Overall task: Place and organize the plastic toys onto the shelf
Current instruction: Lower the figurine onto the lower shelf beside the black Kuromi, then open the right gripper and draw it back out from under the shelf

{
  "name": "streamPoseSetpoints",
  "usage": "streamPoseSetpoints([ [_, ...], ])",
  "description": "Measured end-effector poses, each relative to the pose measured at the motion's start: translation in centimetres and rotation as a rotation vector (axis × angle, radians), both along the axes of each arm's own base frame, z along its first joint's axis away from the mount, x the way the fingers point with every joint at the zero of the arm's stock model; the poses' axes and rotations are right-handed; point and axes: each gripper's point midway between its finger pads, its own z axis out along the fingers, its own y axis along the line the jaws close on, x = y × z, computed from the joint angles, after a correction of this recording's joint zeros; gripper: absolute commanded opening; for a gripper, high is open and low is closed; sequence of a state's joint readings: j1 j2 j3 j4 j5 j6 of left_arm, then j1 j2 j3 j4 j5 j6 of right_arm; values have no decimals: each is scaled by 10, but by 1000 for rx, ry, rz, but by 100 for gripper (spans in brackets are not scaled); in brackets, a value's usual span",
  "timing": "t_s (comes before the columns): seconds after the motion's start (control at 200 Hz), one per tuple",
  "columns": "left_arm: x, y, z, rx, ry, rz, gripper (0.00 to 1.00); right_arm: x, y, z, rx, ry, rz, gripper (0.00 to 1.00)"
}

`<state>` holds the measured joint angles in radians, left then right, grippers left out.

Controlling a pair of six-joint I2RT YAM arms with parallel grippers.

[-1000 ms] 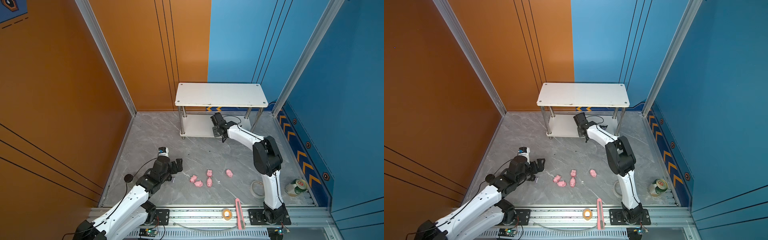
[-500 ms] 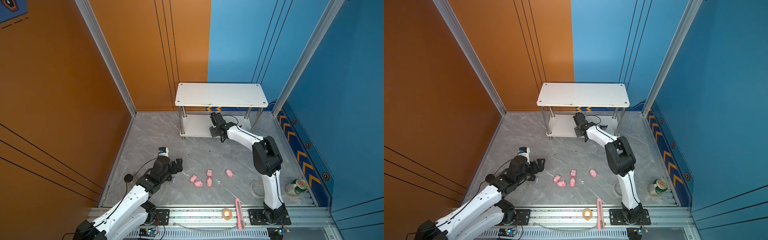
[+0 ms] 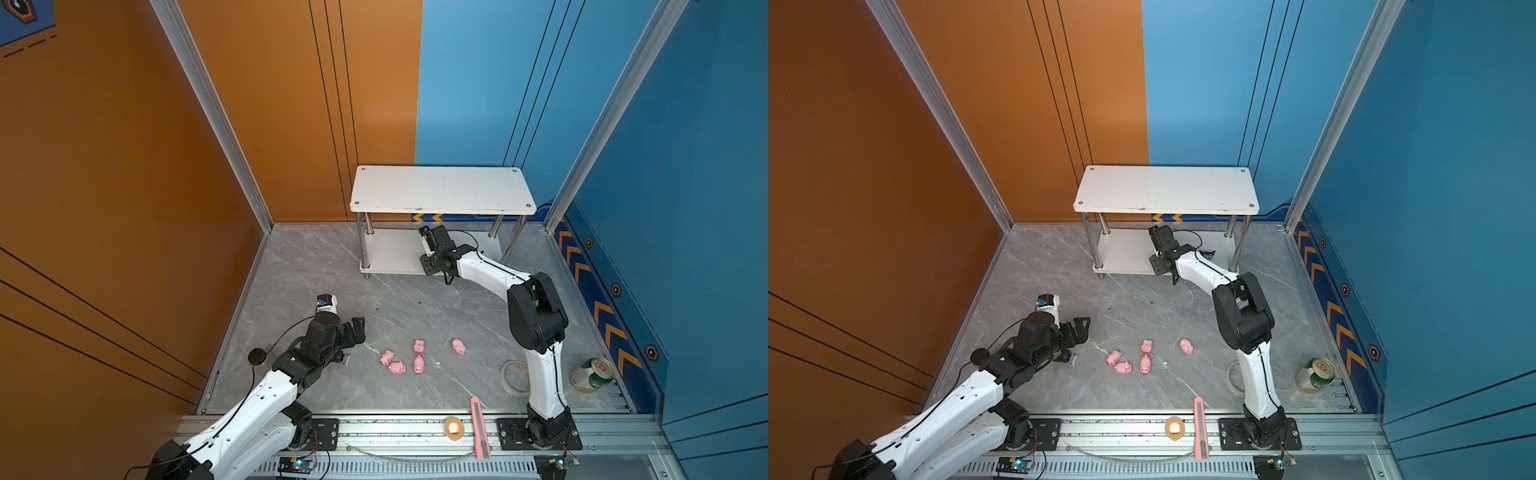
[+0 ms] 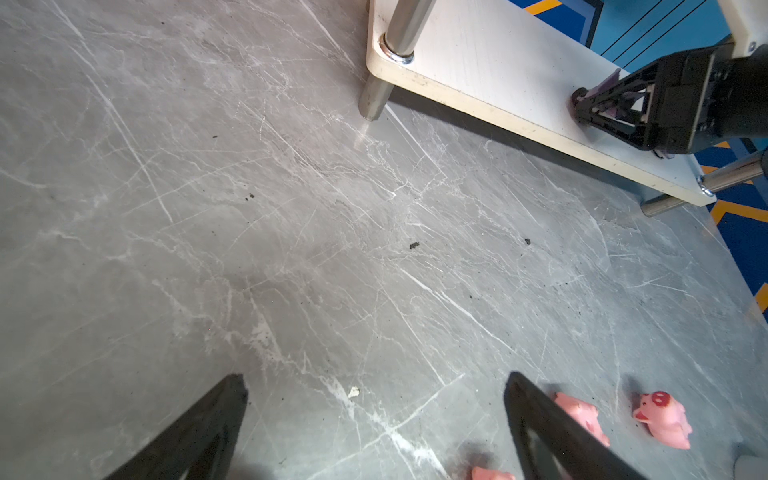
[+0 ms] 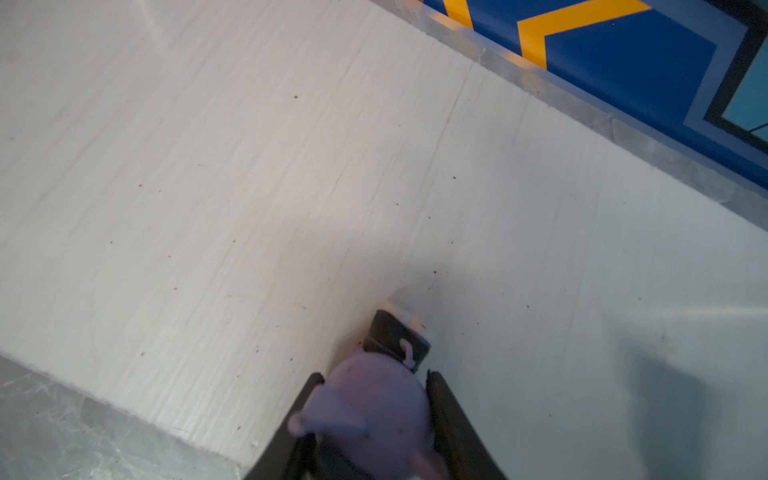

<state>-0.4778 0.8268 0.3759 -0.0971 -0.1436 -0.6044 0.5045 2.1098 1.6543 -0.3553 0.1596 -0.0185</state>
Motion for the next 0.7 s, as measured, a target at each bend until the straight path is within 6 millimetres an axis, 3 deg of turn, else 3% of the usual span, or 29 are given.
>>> streamPoseSetpoints([
  [0.12, 0, 0, -1, -2, 3, 1, 98, -1, 0, -1, 2, 3, 1, 71],
  [0.26, 0, 0, -1, -2, 3, 2, 98, 0, 1, 0, 1, -4, 6, 79],
  [0.441, 0, 0, 0, -5, 1, 4, 98, -3, 0, 6, 4, -9, 9, 83],
  [0.701, 0, 0, 1, -7, -2, 3, 98, -26, -5, 36, 49, -38, 18, 85],
])
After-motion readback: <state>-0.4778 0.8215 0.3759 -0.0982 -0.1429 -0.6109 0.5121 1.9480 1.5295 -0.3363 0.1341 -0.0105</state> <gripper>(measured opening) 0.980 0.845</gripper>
